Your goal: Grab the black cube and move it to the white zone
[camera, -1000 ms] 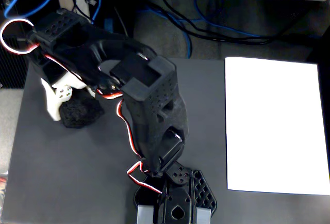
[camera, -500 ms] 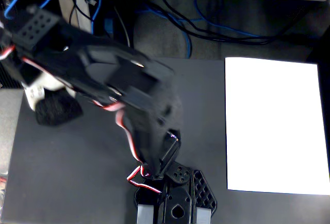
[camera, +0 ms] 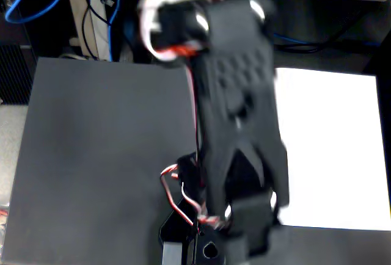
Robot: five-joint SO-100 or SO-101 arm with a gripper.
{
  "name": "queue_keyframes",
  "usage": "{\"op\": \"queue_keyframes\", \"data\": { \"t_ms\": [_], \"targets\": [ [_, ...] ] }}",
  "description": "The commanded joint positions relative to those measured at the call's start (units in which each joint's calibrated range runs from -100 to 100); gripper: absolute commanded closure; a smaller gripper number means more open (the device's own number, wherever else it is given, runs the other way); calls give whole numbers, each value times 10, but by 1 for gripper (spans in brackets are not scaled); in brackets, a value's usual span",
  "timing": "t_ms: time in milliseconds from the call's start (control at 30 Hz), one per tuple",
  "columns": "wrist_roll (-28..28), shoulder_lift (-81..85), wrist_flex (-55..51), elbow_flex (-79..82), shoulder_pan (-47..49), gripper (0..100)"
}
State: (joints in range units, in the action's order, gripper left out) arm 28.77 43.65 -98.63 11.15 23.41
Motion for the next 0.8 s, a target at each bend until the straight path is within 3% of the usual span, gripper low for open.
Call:
{"op": "queue_keyframes", "data": {
  "t_ms": [0,133,267,500,667,767],
  "targets": [
    [-3,100,-8,-36,-175,98],
    [-3,125,-7,-44,-390,98],
    [-3,122,-6,-45,-498,98],
    [21,115,-5,-34,-529,98],
    [28,-80,38,-44,-531,98],
    [31,-116,38,-44,-531,98]
  ]
}}
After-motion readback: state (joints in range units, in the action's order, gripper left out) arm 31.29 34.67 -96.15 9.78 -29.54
